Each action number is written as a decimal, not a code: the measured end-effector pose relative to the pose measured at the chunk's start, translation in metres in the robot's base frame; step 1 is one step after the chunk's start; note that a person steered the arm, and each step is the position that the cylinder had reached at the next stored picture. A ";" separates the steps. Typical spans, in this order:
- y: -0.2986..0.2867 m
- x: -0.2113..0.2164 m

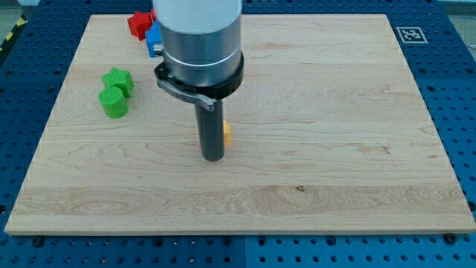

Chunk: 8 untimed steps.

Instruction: Move yellow heart at the top center of the board

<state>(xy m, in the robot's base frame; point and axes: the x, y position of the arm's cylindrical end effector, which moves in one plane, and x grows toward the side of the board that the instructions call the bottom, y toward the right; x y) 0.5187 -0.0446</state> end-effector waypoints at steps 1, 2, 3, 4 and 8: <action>0.001 0.000; 0.002 -0.002; 0.002 -0.013; 0.003 -0.027; 0.015 -0.103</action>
<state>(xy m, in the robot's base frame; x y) 0.4152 -0.0297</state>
